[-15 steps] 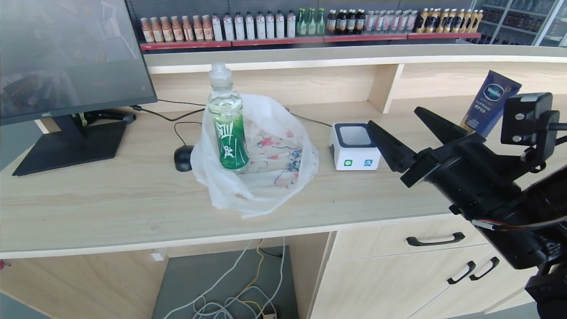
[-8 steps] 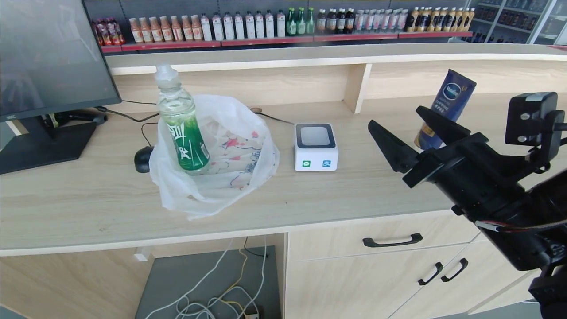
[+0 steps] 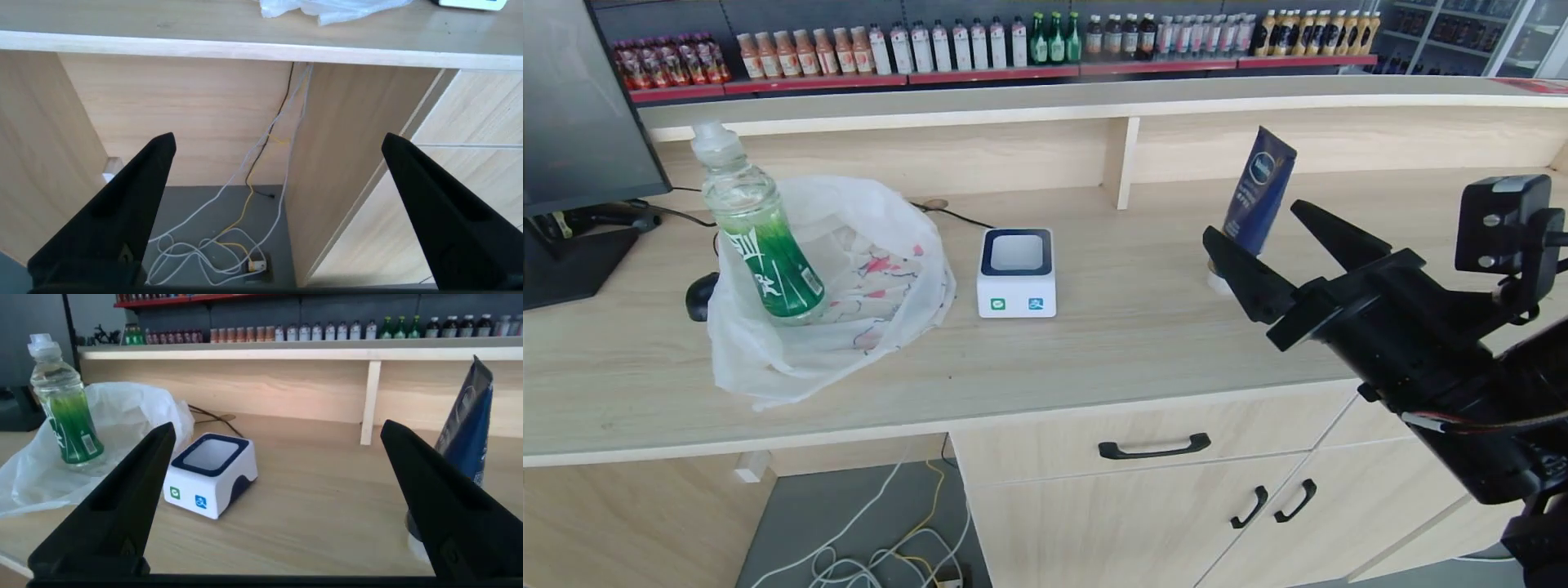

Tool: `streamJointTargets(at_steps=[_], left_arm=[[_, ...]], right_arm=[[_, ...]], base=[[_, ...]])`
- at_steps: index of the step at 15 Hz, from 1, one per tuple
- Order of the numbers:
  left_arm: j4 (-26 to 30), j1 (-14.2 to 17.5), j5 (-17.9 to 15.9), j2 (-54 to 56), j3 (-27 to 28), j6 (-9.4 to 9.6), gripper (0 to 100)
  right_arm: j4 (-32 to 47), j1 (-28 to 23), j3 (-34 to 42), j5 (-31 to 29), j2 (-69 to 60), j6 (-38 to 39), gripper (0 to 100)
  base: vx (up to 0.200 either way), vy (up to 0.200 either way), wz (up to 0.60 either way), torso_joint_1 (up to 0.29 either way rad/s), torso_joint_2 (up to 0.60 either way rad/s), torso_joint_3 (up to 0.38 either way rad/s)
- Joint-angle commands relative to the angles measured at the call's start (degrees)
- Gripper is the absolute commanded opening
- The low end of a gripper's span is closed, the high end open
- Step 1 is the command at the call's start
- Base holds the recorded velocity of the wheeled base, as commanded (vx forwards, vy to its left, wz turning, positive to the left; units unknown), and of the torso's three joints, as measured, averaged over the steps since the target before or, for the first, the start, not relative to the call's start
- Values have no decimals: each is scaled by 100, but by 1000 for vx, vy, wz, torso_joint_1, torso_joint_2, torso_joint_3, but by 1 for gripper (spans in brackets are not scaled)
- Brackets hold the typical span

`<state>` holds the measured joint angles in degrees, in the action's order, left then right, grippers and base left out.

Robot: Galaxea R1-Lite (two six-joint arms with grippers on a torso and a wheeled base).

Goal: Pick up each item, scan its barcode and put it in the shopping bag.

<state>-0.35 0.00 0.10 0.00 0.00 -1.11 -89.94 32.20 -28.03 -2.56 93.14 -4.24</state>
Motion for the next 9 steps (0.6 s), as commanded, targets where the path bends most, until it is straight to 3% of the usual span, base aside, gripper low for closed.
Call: streamJointTargets(at_steps=[1, 2, 9], left_arm=[[9, 0, -1, 0, 0, -3, 100], [9, 0, -1, 0, 0, 5, 100], [35, 0, -1, 0, 0, 49, 100]], right_arm=[[-6, 6, 16, 1, -6, -6, 100], [-6, 6, 16, 1, 3, -6, 100], [-6, -91, 280, 10, 29, 20, 100]], base=[[0, -200, 0, 7, 2, 2], [0, -200, 0, 2, 2, 7], [0, 0, 0, 0, 0, 0]])
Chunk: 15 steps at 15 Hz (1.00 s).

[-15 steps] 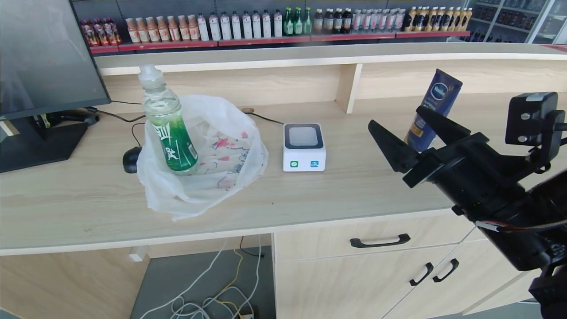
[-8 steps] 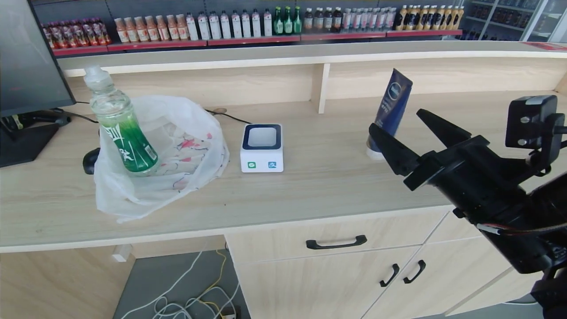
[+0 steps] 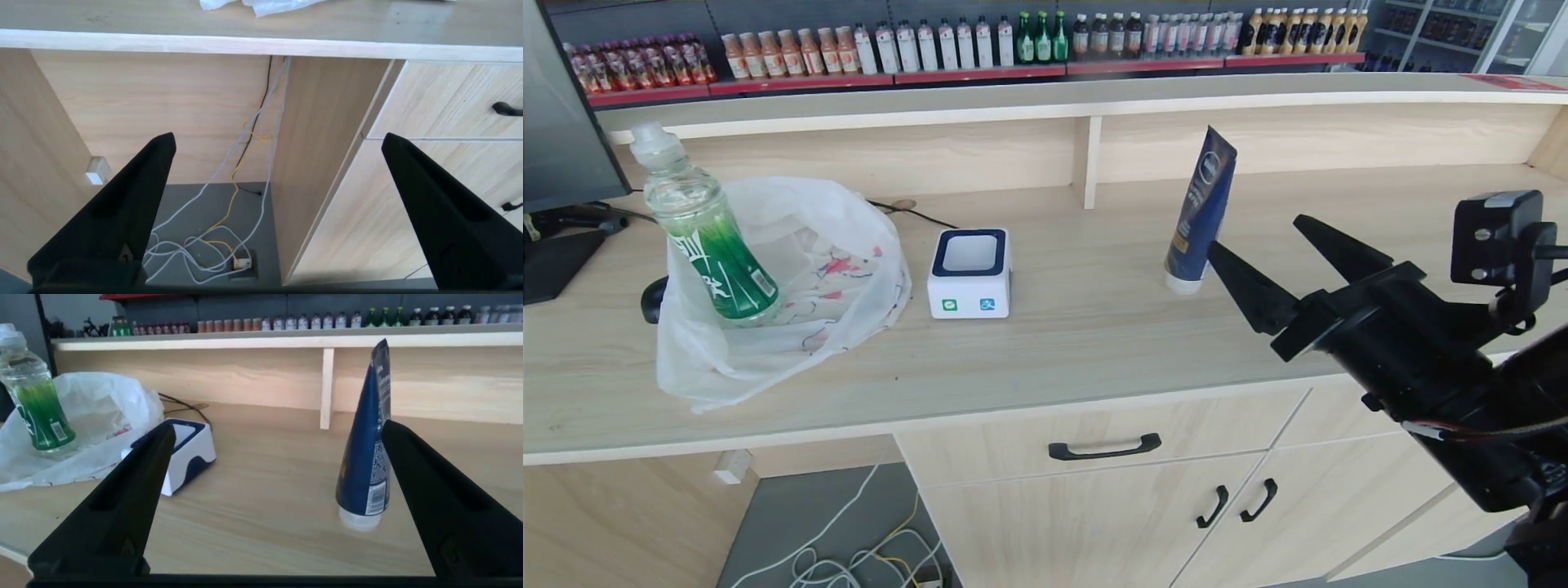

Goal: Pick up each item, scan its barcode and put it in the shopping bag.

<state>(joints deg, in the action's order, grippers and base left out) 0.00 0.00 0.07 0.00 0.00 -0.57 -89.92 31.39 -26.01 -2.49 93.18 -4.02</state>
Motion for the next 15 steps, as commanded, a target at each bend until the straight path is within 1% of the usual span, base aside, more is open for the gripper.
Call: streamJointTargets(at_steps=[1, 3, 5, 7, 9, 10, 11, 14, 15], left_arm=[[0, 0, 1, 0, 0, -4, 100], [0, 0, 1, 0, 0, -4, 100], [0, 0, 1, 0, 0, -4, 100], [0, 0, 1, 0, 0, -4, 100], [0, 0, 1, 0, 0, -4, 100], [0, 0, 1, 0, 0, -4, 100], [0, 0, 1, 0, 0, -4, 100], [0, 0, 1, 0, 0, -4, 100], [0, 0, 1, 0, 0, -4, 100]], right_arm=[[-8, -10, 114, 3, 33, -2, 100], [-8, -37, -26, 3, 147, -11, 100], [879, -89, -633, -15, 182, -2, 100], [1424, -450, -1046, -261, 200, -2, 100], [2075, -467, -1652, -279, 209, -2, 100], [2224, -467, -1767, -279, 209, -2, 100], [2646, -458, -2189, -287, 226, -11, 100], [3244, -467, -2980, -314, 402, -11, 100], [3288, -467, -3076, -314, 455, -20, 100]], base=[[0, 0, 0, 0, 0, 0], [0, 0, 0, 0, 0, 0], [0, 0, 0, 0, 0, 0], [0, 0, 0, 0, 0, 0], [0, 0, 0, 0, 0, 0], [0, 0, 0, 0, 0, 0], [0, 0, 0, 0, 0, 0], [0, 0, 0, 0, 0, 0], [0, 0, 0, 0, 0, 0]])
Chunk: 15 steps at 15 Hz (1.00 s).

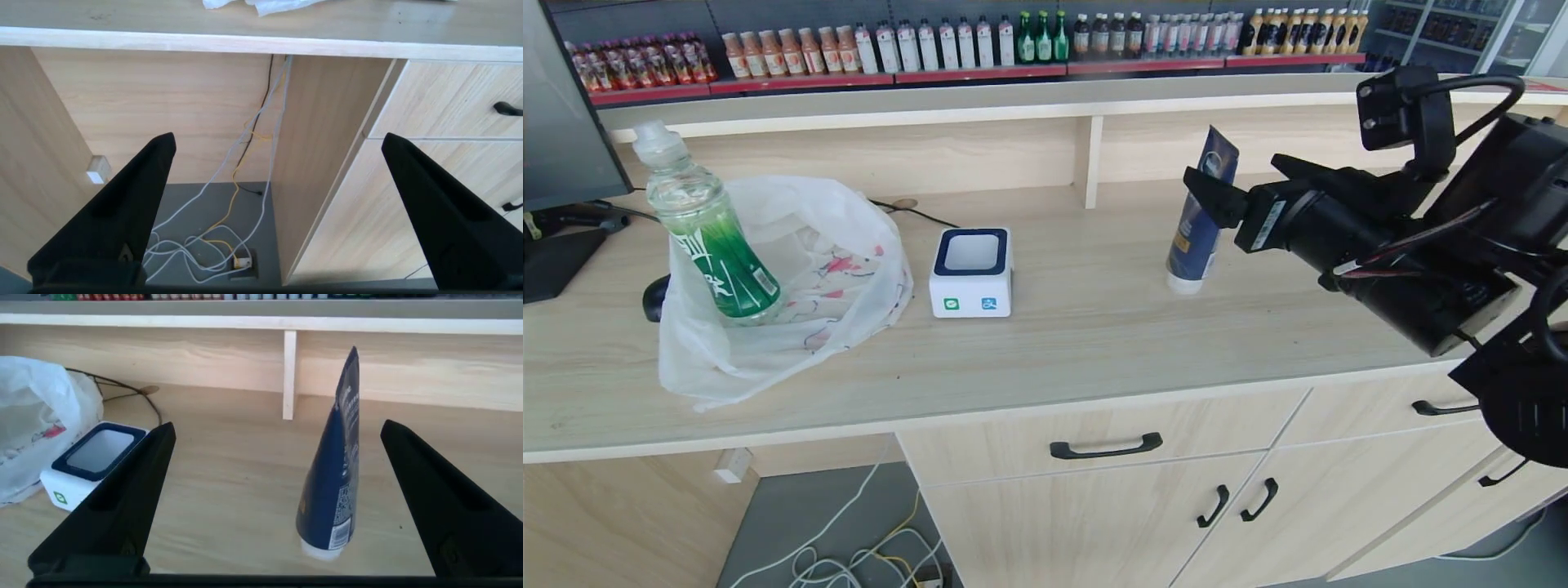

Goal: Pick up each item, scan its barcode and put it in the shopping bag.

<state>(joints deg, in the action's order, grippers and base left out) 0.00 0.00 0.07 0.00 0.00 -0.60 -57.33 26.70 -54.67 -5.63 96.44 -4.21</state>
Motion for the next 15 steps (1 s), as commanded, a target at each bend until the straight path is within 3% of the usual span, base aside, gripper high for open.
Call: streamJointTargets(at_steps=[1, 4, 11, 15], left_arm=[[0, 0, 1, 0, 0, -2, 100], [0, 0, 1, 0, 0, -2, 100], [0, 0, 1, 0, 0, -2, 100], [0, 0, 1, 0, 0, -2, 100]], right_arm=[[82, 2, -439, -43, 305, -10, 100], [82, 2, -808, -518, 753, 25, 100], [161, -218, -1617, -562, 1421, 43, 100], [179, -349, -1643, -562, 1553, 51, 100]], base=[[0, 0, 0, 0, 0, 0], [0, 0, 0, 0, 0, 0], [0, 0, 0, 0, 0, 0], [0, 0, 0, 0, 0, 0]])
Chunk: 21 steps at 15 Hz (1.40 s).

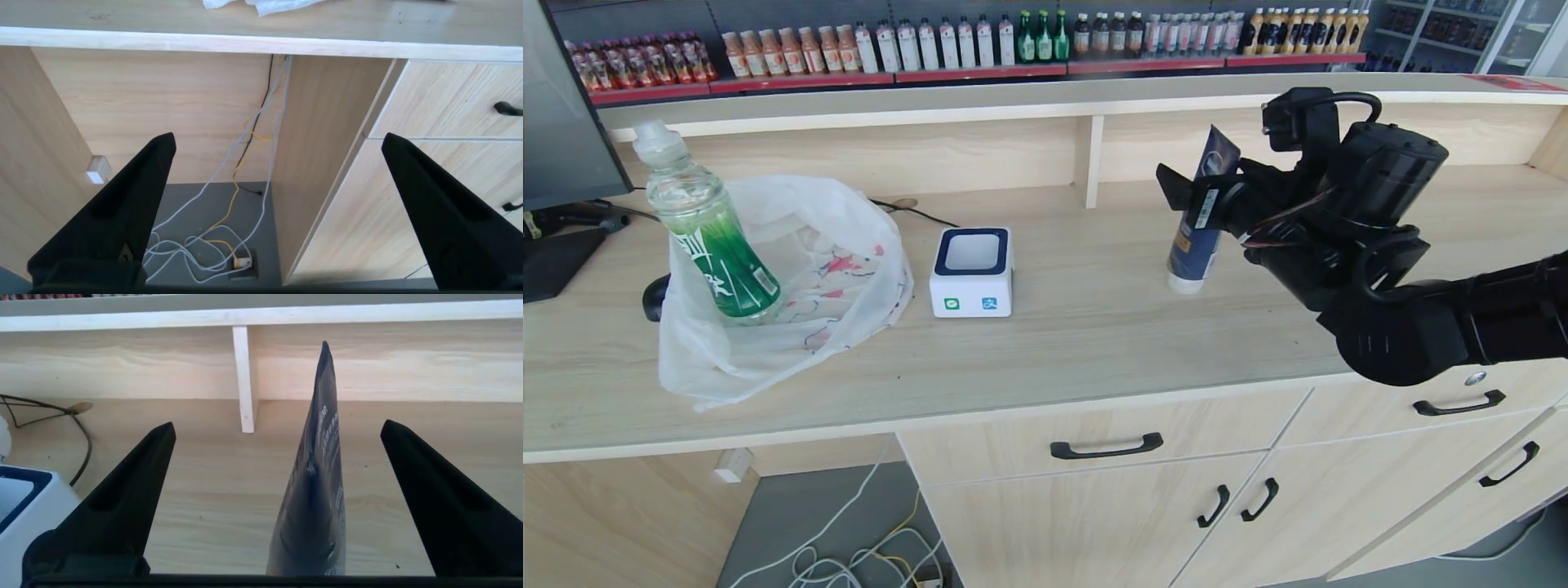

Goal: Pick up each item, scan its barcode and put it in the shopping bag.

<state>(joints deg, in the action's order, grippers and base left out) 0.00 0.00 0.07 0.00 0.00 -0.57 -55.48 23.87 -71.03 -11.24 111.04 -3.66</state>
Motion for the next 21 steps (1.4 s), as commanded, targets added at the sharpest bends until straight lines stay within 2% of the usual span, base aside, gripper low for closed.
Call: streamJointTargets(at_steps=[1, 7, 10, 21], left_arm=[[0, 0, 1, 0, 0, -4, 100], [0, 0, 1, 0, 0, -4, 100], [0, 0, 1, 0, 0, -4, 100], [0, 0, 1, 0, 0, -4, 100]], right_arm=[[-7, -111, -16, -1, 110, -3, 100], [-7, -154, -7, -10, 260, 251, 100], [-16, -93, 11, -370, 365, 375, 100], [-51, -84, -16, -379, 611, 383, 100]], base=[[0, 0, 0, 0, 0, 0], [0, 0, 0, 0, 0, 0], [0, 0, 0, 0, 0, 0], [0, 0, 0, 0, 0, 0]])
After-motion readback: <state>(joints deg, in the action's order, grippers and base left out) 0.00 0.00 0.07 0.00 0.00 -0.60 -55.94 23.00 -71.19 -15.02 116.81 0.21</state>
